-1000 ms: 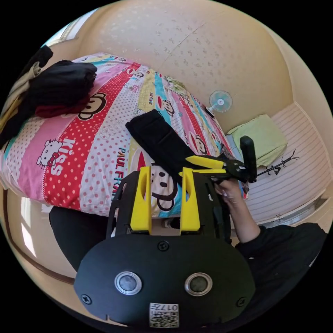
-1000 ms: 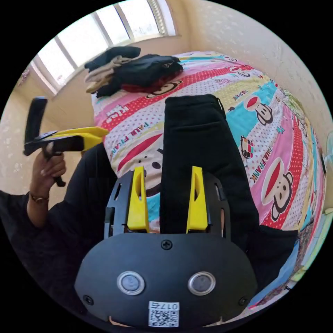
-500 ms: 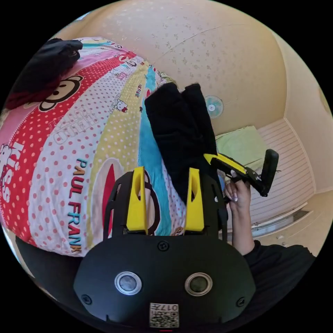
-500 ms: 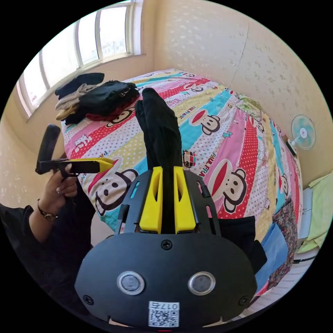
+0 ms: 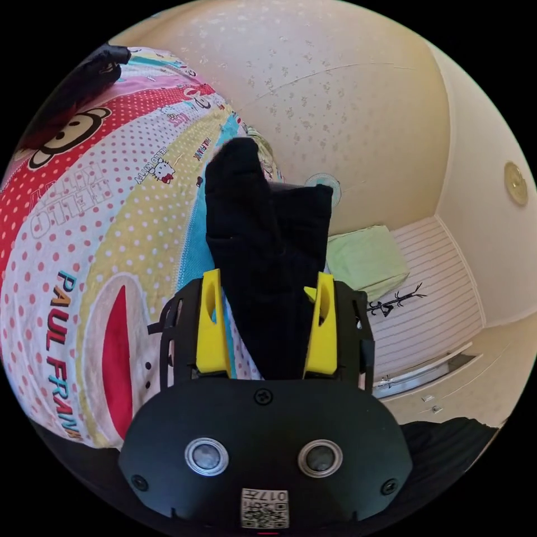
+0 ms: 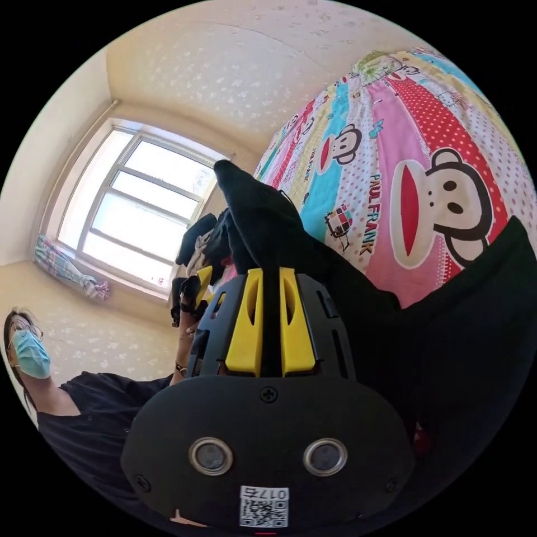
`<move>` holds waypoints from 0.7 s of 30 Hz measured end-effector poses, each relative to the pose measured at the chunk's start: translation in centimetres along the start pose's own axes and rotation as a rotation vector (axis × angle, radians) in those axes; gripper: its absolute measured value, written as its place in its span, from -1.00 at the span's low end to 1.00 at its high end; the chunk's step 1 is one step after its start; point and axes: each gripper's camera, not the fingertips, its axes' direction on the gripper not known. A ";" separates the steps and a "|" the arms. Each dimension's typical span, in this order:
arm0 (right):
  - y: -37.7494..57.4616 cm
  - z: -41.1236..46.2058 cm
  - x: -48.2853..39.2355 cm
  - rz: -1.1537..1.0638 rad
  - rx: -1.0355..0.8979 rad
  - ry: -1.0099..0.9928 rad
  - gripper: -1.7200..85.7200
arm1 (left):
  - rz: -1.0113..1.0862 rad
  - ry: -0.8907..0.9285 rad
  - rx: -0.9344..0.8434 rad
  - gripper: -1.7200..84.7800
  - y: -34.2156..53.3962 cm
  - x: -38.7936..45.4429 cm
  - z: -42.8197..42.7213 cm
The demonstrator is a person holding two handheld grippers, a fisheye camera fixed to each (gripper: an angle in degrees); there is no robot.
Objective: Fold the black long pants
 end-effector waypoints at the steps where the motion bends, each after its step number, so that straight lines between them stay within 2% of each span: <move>1: 0.7 -0.5 -0.2 -0.015 0.000 0.053 -0.89 | -0.013 -0.015 -0.007 -0.41 0.1 0.0 0.7; 3: 1.7 -1.5 -0.9 -0.047 0.013 0.113 -0.90 | -0.078 -0.118 -0.045 -0.40 0.2 -0.6 2.3; 5: 2.7 -3.1 -2.9 -0.133 0.033 0.070 -0.90 | -0.190 -0.311 -0.098 -0.60 0.6 -3.1 4.8; 6: 2.9 -3.7 -3.5 -0.147 0.043 0.065 -0.90 | -0.208 -0.340 -0.107 -0.67 0.7 -3.7 5.2; 7: 3.3 -4.9 -4.9 -0.175 0.055 0.063 -0.90 | -0.214 -0.310 -0.119 -0.81 1.1 -4.7 5.5; 9: 3.8 -7.3 -7.4 -0.233 0.085 0.084 -0.90 | -0.225 -0.209 -0.104 -0.83 2.1 -4.8 4.6; 11: 5.0 -12.0 -11.4 -0.310 0.160 0.121 -0.90 | -0.072 -0.074 -0.021 -0.84 4.0 0.5 0.6; 12: 5.5 -13.6 -12.5 -0.333 0.187 0.121 -0.90 | -0.007 -0.057 0.012 -0.84 4.7 3.0 -0.9; 14: 8.4 -20.6 -17.2 -0.445 0.330 0.073 -0.90 | 0.311 -0.090 0.209 -0.85 8.7 14.7 -7.8; 16: 11.4 -26.2 -21.2 -0.531 0.468 0.052 -0.90 | 0.478 -0.113 0.359 -0.85 11.6 21.8 -12.8; 17: 13.8 -29.6 -24.5 -0.606 0.561 0.070 -0.90 | 0.572 -0.069 0.449 -0.85 13.3 25.3 -16.1; 21: 19.7 -36.5 -33.6 -0.752 0.753 0.157 -0.90 | 0.790 0.135 0.557 -0.85 16.7 33.2 -23.2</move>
